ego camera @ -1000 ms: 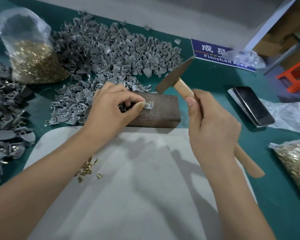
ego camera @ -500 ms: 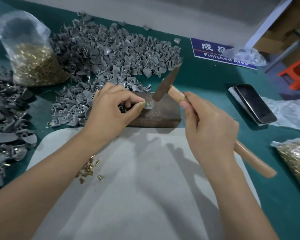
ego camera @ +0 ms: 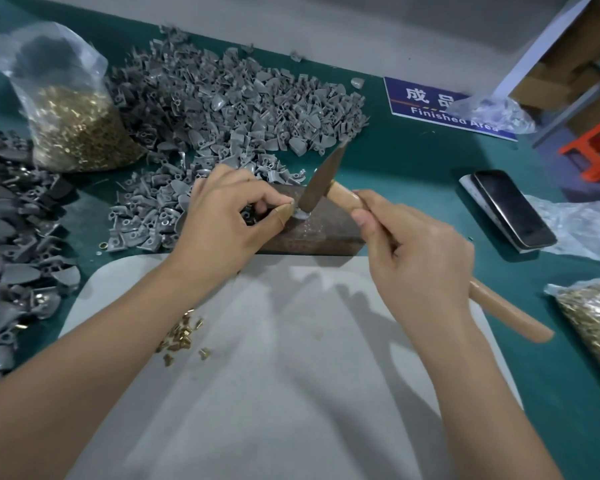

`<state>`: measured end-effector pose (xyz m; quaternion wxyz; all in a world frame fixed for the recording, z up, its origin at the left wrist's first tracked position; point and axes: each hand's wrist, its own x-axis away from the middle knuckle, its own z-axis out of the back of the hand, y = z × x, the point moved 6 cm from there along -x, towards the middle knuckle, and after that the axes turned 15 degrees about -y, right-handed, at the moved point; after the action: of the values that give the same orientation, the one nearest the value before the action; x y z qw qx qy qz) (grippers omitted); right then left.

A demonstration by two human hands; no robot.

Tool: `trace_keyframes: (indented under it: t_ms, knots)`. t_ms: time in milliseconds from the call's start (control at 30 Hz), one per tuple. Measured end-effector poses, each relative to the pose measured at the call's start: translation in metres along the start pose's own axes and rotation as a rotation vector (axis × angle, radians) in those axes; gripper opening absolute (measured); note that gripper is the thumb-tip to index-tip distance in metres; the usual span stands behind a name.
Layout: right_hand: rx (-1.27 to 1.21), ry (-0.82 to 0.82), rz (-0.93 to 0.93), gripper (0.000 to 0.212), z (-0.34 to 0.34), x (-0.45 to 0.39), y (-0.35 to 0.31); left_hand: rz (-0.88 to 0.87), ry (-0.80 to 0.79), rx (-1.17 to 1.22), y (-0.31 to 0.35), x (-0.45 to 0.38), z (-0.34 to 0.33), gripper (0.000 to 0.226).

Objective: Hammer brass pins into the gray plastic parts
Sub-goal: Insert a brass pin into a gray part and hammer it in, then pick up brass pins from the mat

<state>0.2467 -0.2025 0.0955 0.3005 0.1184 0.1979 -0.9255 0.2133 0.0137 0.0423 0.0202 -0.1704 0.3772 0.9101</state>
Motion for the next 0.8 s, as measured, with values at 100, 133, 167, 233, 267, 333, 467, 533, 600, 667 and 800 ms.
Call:
trace_keyframes:
  t_ms: [100, 133, 167, 233, 267, 333, 467, 533, 600, 667, 800]
  knots:
    - [-0.068, 0.146, -0.022, 0.027, 0.011, 0.004, 0.004, -0.010, 0.009, -0.034, 0.000, 0.000, 0.000, 0.016]
    - [-0.088, 0.140, -0.020, 0.026, 0.010, 0.004, 0.004, -0.010, 0.010, -0.041, 0.000, 0.000, 0.001, 0.016]
    - [-0.076, 0.093, -0.014, 0.025, 0.006, 0.002, 0.002, -0.013, 0.008, -0.046, 0.000, 0.000, 0.000, 0.016]
    - [-0.038, -0.029, -0.018, 0.023, -0.004, 0.001, 0.000, -0.025, 0.005, -0.054, 0.000, 0.000, 0.000, 0.015]
    - [-0.030, -0.048, -0.027, 0.023, -0.005, 0.001, 0.001, -0.029, 0.008, -0.054, -0.001, 0.001, 0.000, 0.014]
    - [-0.016, -0.019, -0.054, 0.023, -0.003, 0.001, 0.006, -0.030, 0.014, -0.049, -0.001, 0.000, 0.000, 0.010]
    - [-0.100, 0.011, -0.116, 0.023, 0.001, 0.005, 0.022, -0.033, 0.018, -0.059, -0.003, -0.001, -0.001, 0.013]
    - [-0.219, 0.004, -0.087, 0.024, 0.003, 0.016, 0.028, -0.030, 0.024, -0.055, -0.004, 0.000, -0.002, 0.014]
    - [-0.369, -0.048, -0.013, 0.026, 0.001, 0.032, 0.030, -0.030, 0.025, -0.056, -0.003, 0.001, -0.002, 0.014]
    - [-0.388, -0.110, 0.045, 0.032, -0.004, 0.050, 0.029, -0.033, 0.021, -0.055, -0.001, 0.001, -0.002, 0.013]
    - [-0.336, -0.211, 0.059, 0.033, -0.022, 0.071, 0.027, -0.039, 0.005, -0.065, 0.005, 0.000, 0.000, 0.008]
